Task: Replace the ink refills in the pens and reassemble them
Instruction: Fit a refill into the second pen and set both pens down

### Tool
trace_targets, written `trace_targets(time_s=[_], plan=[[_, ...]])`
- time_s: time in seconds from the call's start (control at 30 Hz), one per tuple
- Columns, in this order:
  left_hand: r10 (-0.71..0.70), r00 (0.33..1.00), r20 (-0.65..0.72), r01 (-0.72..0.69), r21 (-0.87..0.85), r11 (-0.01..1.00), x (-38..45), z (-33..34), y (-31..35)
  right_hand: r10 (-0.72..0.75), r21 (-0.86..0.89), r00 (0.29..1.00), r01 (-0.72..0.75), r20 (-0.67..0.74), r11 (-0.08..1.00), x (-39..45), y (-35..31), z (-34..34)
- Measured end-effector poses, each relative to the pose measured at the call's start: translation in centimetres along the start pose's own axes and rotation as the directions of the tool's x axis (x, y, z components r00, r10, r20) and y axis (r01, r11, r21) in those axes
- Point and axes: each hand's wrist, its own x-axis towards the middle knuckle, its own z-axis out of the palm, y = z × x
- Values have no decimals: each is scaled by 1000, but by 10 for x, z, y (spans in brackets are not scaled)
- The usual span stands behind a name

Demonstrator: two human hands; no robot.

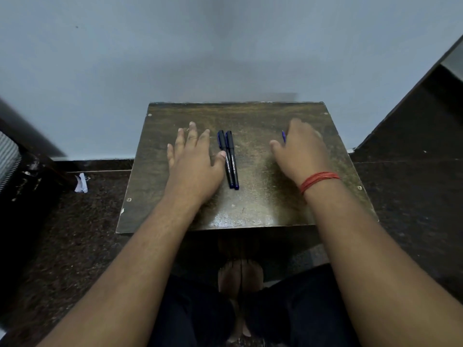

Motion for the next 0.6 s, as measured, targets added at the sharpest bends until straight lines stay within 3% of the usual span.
trace_targets(time_s=[0.17,0.6], plan=[[30,1000,7,-30,7,1000,1,5,4,177,-55,969,-169,174,984,4,25,-4],[11,1000,20,-11,0,1000,1,5,4,41,-14,977,-38,212,999,3,-18,16]])
